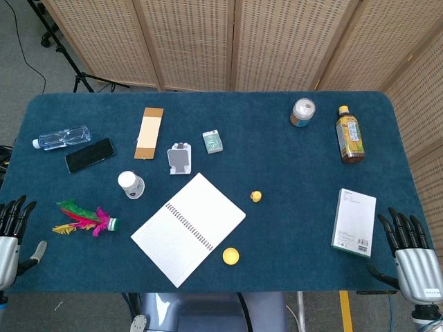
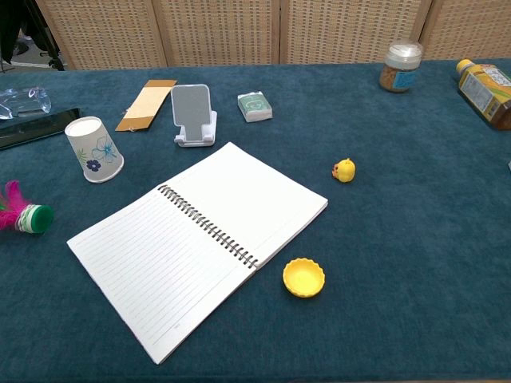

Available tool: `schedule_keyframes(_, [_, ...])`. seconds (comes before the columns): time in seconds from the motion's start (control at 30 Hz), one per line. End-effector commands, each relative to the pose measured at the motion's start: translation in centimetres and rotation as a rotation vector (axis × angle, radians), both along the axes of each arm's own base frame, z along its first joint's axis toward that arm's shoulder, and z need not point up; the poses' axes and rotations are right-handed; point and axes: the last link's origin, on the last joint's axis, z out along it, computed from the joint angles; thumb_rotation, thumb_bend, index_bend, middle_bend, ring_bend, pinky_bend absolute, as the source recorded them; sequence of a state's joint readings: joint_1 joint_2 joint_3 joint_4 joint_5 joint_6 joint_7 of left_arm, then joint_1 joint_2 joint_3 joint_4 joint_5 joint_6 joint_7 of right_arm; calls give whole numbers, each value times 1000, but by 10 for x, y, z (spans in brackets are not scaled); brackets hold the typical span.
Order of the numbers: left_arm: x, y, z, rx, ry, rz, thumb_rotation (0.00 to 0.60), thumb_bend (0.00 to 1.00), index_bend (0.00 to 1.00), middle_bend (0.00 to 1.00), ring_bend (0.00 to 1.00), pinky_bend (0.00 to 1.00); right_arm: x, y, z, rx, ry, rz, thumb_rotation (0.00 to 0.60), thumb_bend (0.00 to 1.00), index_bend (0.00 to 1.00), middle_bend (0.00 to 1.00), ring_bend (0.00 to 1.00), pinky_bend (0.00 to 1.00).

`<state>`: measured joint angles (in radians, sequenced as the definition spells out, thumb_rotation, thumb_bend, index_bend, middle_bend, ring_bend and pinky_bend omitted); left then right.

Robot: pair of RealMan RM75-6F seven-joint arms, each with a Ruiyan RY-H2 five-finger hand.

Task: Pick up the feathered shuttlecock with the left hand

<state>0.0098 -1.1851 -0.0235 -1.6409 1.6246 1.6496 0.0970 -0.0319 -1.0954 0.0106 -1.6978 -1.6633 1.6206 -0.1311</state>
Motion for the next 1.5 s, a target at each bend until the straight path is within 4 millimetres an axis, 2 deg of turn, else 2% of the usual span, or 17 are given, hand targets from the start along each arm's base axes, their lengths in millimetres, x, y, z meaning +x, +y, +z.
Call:
schedule_keyframes(0.03, [0, 1, -1, -3, 0, 0, 600, 316, 97, 0, 0, 0, -1, 0, 1, -3, 0, -4, 600, 0, 0, 0, 0, 0])
schedule_keyframes(1.0, [0, 1, 1, -4, -1, 16, 600, 319, 109, 0, 0, 0, 0, -1, -2, 16, -1, 0, 600, 0, 0, 0, 0, 0])
schedule_keyframes(1.3, [9, 35, 17, -49, 20, 59, 600, 335, 248, 0, 0, 0, 1, 1, 1, 4, -9, 10, 600, 0, 0, 0, 0, 0])
schedule_keyframes(1.5, [7, 62, 23, -97, 40, 132, 600, 360, 352, 0, 0, 0, 1, 3, 3, -1, -12, 12, 600, 0, 0, 0, 0, 0])
